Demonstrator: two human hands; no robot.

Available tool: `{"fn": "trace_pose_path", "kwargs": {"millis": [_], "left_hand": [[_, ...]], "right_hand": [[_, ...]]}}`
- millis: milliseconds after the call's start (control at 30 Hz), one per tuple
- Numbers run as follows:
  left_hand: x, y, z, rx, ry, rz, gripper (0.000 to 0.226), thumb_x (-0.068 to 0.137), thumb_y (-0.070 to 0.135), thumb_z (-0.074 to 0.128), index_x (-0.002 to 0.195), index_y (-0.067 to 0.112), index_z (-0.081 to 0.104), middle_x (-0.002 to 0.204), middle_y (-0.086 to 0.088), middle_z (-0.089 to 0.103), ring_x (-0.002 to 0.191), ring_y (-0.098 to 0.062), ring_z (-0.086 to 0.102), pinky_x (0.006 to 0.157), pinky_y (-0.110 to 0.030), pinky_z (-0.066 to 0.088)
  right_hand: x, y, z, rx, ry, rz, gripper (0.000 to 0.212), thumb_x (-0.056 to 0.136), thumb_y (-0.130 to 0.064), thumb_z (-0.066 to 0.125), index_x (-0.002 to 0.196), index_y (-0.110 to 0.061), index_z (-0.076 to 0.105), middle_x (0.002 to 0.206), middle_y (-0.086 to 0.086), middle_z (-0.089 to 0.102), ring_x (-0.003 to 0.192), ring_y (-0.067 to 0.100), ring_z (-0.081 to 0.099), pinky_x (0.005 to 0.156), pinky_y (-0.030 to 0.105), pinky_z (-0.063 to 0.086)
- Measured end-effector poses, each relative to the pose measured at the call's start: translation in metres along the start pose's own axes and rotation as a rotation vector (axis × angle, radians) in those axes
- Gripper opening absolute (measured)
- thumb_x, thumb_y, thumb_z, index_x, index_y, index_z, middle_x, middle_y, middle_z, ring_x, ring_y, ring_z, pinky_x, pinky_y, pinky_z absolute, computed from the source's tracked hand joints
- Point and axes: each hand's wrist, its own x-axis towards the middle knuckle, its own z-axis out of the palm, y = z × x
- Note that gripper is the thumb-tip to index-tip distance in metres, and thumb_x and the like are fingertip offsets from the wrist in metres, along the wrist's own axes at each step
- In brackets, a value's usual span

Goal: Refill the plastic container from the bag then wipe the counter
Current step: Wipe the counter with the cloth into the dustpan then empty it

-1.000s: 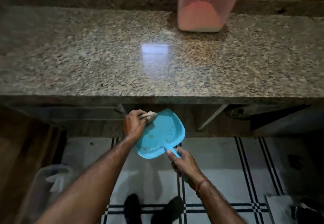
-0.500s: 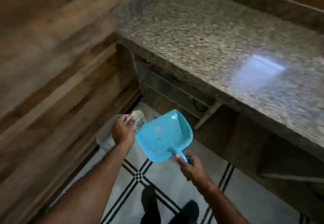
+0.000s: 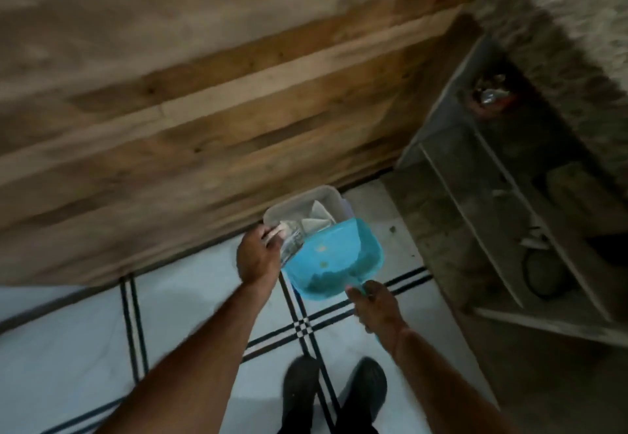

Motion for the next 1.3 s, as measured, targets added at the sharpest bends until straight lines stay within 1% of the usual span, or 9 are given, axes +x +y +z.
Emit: {"fn": "trace_pose_path", "kwargs": {"millis": [167,300,400,533,633,800,1033,1167,1300], "left_hand": [[0.056,-0.045,0.049,-0.050,0.051,-0.079,0.026,0.093,0.030,0.072,0.112,0.013,0.075,0.110,-0.009,0.075,0.101,-0.028,0.068,0.076,-0.025,0.039],[0.088,-0.070,0.083,-0.112,0.083,-0.140,0.027,0.093,0.031,0.071,0.113,0.012,0.074,0.109,-0.007,0.075,0.094,-0.021,0.066,0.074,-0.023,0.039],[0.097,-0.083,0.097,-0.137,0.102,-0.177,0.023,0.094,0.029,0.071,0.110,0.013,0.074,0.107,-0.005,0.074,0.089,-0.017,0.063,0.072,-0.020,0.038],[0.101,-0.095,0.102,-0.132,0.121,-0.216,0.023,0.095,0.028,0.070,0.111,0.012,0.074,0.109,-0.007,0.075,0.088,-0.014,0.060,0.070,-0.021,0.040],[0.111,-0.094,0.104,-0.176,0.174,-0.207,0.025,0.093,0.028,0.072,0.111,0.010,0.074,0.108,-0.009,0.075,0.091,-0.019,0.064,0.075,-0.023,0.041],[0.132,-0.100,0.108,-0.228,0.217,-0.124,0.028,0.089,0.034,0.072,0.105,0.012,0.076,0.097,-0.007,0.076,0.089,-0.024,0.070,0.074,-0.031,0.052],[0.140,-0.133,0.120,-0.205,0.232,-0.095,0.026,0.090,0.033,0.073,0.107,0.013,0.074,0.101,-0.006,0.075,0.087,-0.018,0.066,0.071,-0.022,0.046],[0.138,-0.151,0.134,-0.224,0.215,-0.088,0.029,0.092,0.033,0.073,0.111,0.011,0.072,0.106,-0.004,0.074,0.090,-0.014,0.068,0.063,-0.005,0.046],[0.134,-0.156,0.140,-0.271,0.200,-0.089,0.027,0.093,0.030,0.073,0.109,0.009,0.071,0.104,0.000,0.071,0.084,-0.008,0.067,0.058,-0.003,0.047]], "right_hand": [[0.120,-0.010,0.039,-0.162,-0.060,0.010,0.032,0.097,-0.032,0.070,0.076,-0.021,0.048,0.061,0.001,0.057,0.034,0.004,0.045,0.036,0.019,0.035],[0.182,-0.014,0.065,-0.229,-0.070,0.036,0.021,0.097,-0.031,0.069,0.093,-0.013,0.057,0.064,0.005,0.059,0.039,0.009,0.046,0.039,0.020,0.035],[0.201,-0.001,0.069,-0.334,-0.051,0.069,0.025,0.095,-0.032,0.068,0.084,-0.013,0.056,0.068,0.007,0.063,0.051,0.016,0.052,0.052,0.028,0.042],[0.194,0.018,0.074,-0.326,0.031,-0.039,0.030,0.084,-0.050,0.066,0.084,-0.021,0.062,0.085,0.010,0.070,0.068,0.022,0.060,0.061,0.033,0.050],[0.191,0.028,0.079,-0.277,0.022,-0.170,0.034,0.087,-0.058,0.069,0.074,-0.029,0.056,0.076,0.000,0.066,0.068,0.020,0.059,0.069,0.037,0.052],[0.213,0.039,0.106,-0.208,0.033,-0.270,0.040,0.083,-0.065,0.058,0.088,-0.026,0.058,0.078,-0.004,0.062,0.077,0.024,0.062,0.077,0.051,0.056],[0.269,0.042,0.128,-0.332,0.075,-0.241,0.014,0.096,-0.023,0.071,0.088,-0.014,0.064,0.085,0.013,0.061,0.081,0.027,0.058,0.071,0.029,0.041],[0.282,0.055,0.130,-0.566,0.185,-0.191,0.042,0.093,-0.035,0.075,0.126,-0.009,0.071,0.124,0.018,0.061,0.117,0.034,0.061,0.098,0.043,0.054],[0.287,0.057,0.130,-0.629,0.173,-0.223,0.047,0.096,-0.034,0.072,0.135,-0.009,0.064,0.132,0.016,0.056,0.125,0.033,0.056,0.100,0.039,0.049]]}}
